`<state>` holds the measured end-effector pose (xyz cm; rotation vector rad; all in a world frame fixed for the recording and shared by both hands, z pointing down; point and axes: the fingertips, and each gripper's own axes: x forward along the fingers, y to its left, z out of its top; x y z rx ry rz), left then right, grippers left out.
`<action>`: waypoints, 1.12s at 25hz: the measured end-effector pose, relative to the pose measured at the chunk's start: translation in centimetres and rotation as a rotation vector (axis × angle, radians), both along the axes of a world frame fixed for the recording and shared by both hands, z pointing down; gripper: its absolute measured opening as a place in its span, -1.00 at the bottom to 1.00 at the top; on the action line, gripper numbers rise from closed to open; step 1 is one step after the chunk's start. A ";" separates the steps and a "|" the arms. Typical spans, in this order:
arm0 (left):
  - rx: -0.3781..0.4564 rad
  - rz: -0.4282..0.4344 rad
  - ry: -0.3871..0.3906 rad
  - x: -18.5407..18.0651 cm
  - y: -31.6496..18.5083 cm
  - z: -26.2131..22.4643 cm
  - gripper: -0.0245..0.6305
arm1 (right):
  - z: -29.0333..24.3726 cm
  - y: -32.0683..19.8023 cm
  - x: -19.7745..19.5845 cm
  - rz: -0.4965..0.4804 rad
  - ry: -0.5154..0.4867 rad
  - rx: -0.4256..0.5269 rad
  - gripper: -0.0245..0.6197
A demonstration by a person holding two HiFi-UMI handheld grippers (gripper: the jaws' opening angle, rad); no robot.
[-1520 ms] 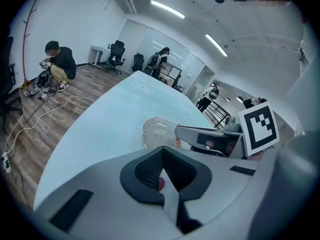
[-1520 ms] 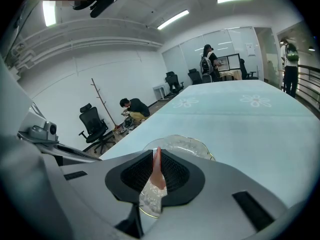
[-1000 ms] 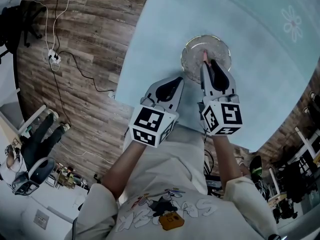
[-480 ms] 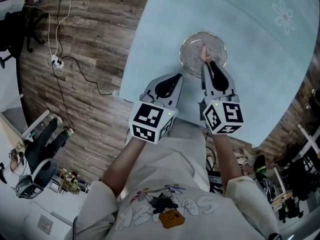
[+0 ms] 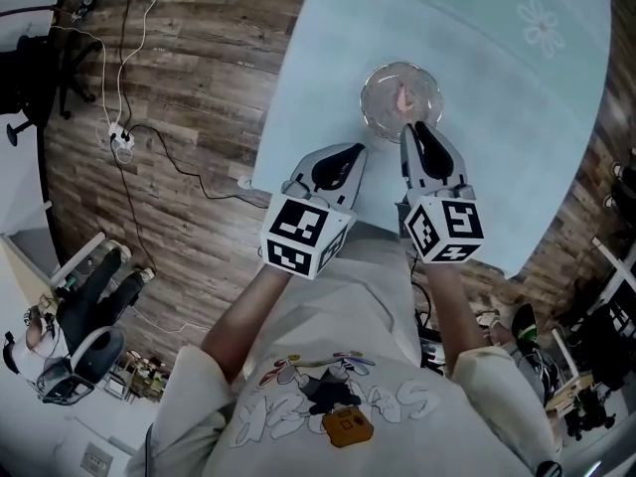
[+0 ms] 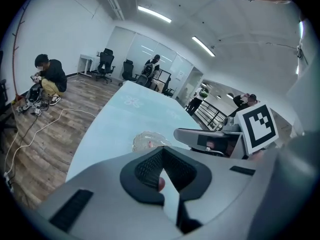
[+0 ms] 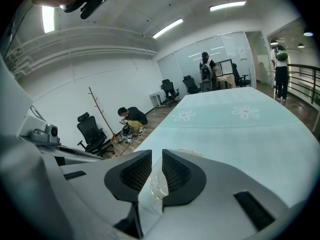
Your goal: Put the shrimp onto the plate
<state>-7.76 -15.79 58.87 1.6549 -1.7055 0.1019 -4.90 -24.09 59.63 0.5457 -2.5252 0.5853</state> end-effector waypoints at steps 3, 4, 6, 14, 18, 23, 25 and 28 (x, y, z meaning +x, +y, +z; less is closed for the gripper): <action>0.009 0.041 0.000 0.2 0.4 -0.8 -0.90 | -1.3 0.4 -0.5 0.011 -0.013 0.010 -0.67; 0.011 0.047 0.002 0.1 0.6 -1.0 -0.90 | -1.7 0.5 -0.7 0.014 -0.018 0.013 -0.67; 0.017 0.051 -0.002 -0.3 0.8 -1.6 -0.90 | -2.7 0.9 -1.0 0.014 -0.027 0.021 -0.67; 0.087 0.038 -0.052 -0.2 2.3 -6.5 -0.90 | -7.3 4.0 -0.1 -0.028 -0.059 0.070 -0.68; 0.117 0.022 -0.087 -0.5 3.2 -8.4 -0.90 | -9.2 5.4 0.0 -0.040 -0.089 0.082 -0.68; 0.155 -0.001 -0.114 -0.3 4.7 -10.5 -0.90 | -11.5 7.1 0.9 -0.052 -0.121 0.114 -0.68; 0.162 -0.001 -0.132 -0.3 5.2 -10.9 -0.90 | -12.0 7.4 1.4 -0.047 -0.132 0.120 -0.68; 0.168 0.003 -0.159 0.1 5.5 -11.3 -0.90 | -12.3 7.9 2.3 -0.047 -0.143 0.125 -0.68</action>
